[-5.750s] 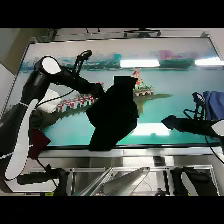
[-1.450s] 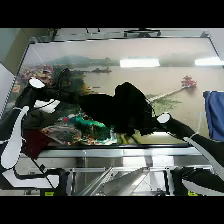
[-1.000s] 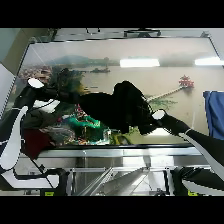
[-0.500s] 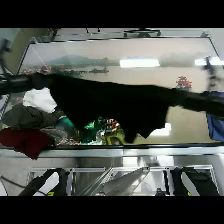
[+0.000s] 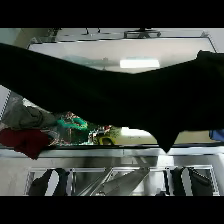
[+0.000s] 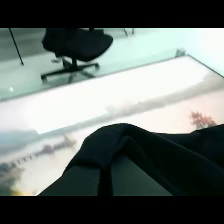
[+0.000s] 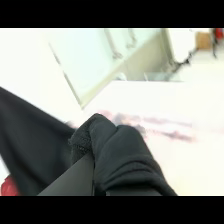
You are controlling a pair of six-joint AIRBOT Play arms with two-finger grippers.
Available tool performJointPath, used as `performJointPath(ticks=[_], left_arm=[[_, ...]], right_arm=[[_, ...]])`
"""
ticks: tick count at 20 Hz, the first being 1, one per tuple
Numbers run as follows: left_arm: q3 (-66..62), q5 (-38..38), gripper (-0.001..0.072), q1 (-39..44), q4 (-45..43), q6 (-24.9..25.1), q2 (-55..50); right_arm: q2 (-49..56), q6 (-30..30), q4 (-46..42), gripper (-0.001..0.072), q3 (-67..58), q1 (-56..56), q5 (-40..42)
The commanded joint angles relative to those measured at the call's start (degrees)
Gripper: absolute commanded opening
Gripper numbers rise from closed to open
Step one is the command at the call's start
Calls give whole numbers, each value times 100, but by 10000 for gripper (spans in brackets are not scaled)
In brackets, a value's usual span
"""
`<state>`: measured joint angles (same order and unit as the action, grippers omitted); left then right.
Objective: Fold the shirts.
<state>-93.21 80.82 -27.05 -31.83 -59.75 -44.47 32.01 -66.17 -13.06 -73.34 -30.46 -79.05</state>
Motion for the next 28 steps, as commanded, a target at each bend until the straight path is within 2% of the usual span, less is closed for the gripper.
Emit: performJointPath(ticks=[1,3,5,8,11,12,14,15,16,17,18,19,20,22,23,26,28], left_arm=[[586,278,20,748,-179,118,-595],[1032,81,20,1493,-678,236,-1344],[1276,-310,20,2079,-1325,256,-2280],[1154,-614,20,2551,-1510,472,-4035],[262,-538,15,2750,-1510,479,-5914],[-131,-457,9,2750,-1510,450,-6419],[-1012,-310,7,2732,-1519,85,-7169],[-1346,-282,-1,2691,-1517,26,-7313],[-1637,-245,0,2629,-1519,0,-7357],[-1864,-146,65,2577,-1517,-63,-7340],[-2120,50,323,2514,-1521,-243,-7331],[-2345,356,339,2444,-1521,-444,-7331],[-2505,713,340,2350,-1519,-664,-7318],[-2236,1128,339,2184,-1521,-933,-7058],[-1860,1200,339,2083,-1521,-981,-6830],[-205,1255,339,1775,-1539,-962,-5921],[1064,1012,339,1615,-1781,-885,-5228]], right_arm=[[407,170,-175,21,629,-31,24],[833,503,-337,21,1379,162,334],[1386,868,-597,22,2120,389,1001],[2623,1397,-623,23,2938,826,2208],[4249,2203,-378,22,2979,1300,3106],[4732,2511,-144,22,2865,1370,3165],[5563,2680,87,29,2402,1399,3023],[5766,2680,57,38,2157,1392,2914],[5860,2677,-13,179,1917,1370,2806],[5862,2680,-79,303,1674,1296,2638],[5836,2677,-219,309,1392,1178,2413],[5794,2656,-485,357,1108,1016,2173],[5729,2448,-850,473,885,826,2022],[5576,1744,-1799,486,575,341,1725],[5493,1602,-2144,482,560,79,1576],[5436,1471,-3104,481,601,-717,859],[5438,1399,-3595,480,831,-1139,739]])
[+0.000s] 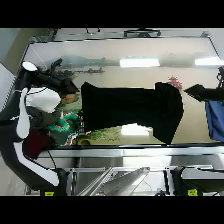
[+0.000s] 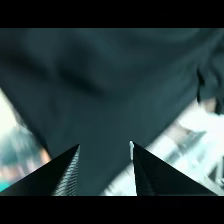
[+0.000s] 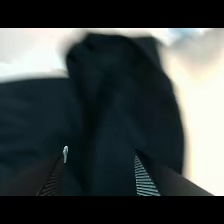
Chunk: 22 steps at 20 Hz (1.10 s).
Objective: Fold the shirts.
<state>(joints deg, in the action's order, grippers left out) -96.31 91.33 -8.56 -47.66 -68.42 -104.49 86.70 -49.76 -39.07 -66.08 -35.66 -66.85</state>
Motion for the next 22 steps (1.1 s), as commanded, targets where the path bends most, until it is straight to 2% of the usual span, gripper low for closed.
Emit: performJointPath(ticks=[1,6,12,16,20,22], left_arm=[[2000,-260,339,-302,-382,-11,1115],[4133,-1340,339,-367,-533,0,2157],[5471,-2393,339,22,-533,2,2479],[5764,-3165,340,470,-476,2,2479],[5436,-3978,341,1185,-466,2,2479],[5237,-3967,340,1403,-483,2,2479]], right_arm=[[-31,-260,-1119,480,278,-791,-479],[87,-208,-1252,479,881,-964,-160],[623,-125,-970,480,881,-542,87],[807,-105,-931,480,879,-197,175],[868,-105,-868,480,874,57,195],[868,-105,-866,480,870,92,144]])
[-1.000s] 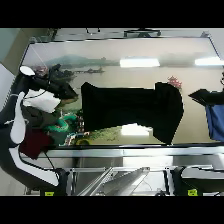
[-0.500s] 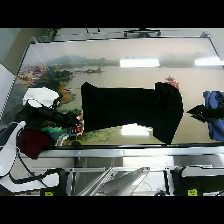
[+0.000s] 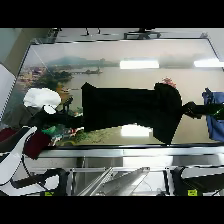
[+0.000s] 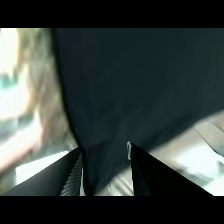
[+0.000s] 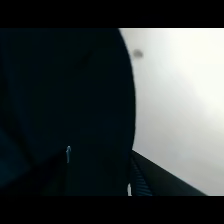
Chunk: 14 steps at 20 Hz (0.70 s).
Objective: Fold the shirts.
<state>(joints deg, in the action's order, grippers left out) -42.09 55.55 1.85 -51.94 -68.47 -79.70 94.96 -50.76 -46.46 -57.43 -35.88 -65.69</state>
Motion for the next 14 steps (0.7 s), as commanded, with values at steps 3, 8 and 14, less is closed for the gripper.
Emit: performJointPath(ticks=[3,8,14], left_arm=[[-332,-321,190,407,-37,7,0],[-326,-168,123,415,199,236,-295],[-391,166,27,186,1051,909,-544]], right_arm=[[42,-2,-129,480,2,111,-22],[42,-4,-129,315,4,111,-122],[-33,-35,-81,21,-7,107,-590]])
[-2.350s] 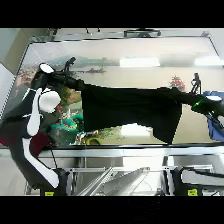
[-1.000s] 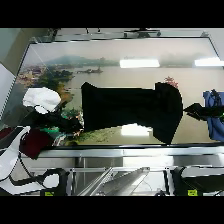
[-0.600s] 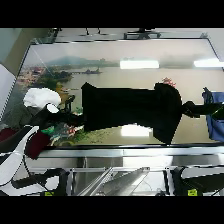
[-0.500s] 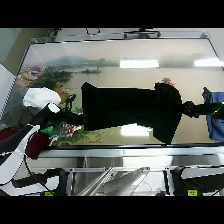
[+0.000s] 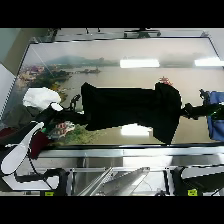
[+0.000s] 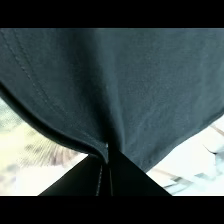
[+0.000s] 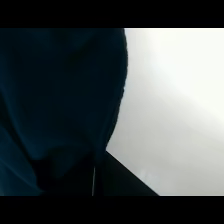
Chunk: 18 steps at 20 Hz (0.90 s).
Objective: Fold the shirts.
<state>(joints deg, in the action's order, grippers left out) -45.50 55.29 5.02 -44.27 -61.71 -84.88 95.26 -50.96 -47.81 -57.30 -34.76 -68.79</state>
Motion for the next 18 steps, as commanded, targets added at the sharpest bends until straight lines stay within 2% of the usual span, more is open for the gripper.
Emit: performJointPath(ticks=[1,4,7,8,10,11,14,16,18], left_arm=[[-140,431,27,-264,302,232,111],[-868,1565,27,-754,918,435,772],[-2208,2271,27,-1574,2911,837,1615],[-2682,2437,27,-1915,3703,935,1825],[-3663,2719,27,-2675,5364,1014,2164],[-4072,2841,27,-3034,6015,1021,2258],[-4865,2957,27,-4205,7648,894,2514],[-5125,3036,27,-5018,7875,302,2568],[-5152,3180,27,-5571,7921,-66,2579]], right_arm=[[-122,-33,146,21,-48,-4,-455],[-546,-15,1241,20,-278,-15,-1456],[-1521,33,4035,20,-1008,-17,-2723],[-1904,24,4935,21,-1353,-37,-2763],[-2693,-13,6371,21,-2166,-160,-2267],[-3014,-35,6701,20,-2511,-236,-1814],[-3906,-181,6979,21,-3309,-479,-428],[-4325,-216,6673,21,-3609,-702,-11],[-4605,-625,6168,21,-3652,-811,74]])
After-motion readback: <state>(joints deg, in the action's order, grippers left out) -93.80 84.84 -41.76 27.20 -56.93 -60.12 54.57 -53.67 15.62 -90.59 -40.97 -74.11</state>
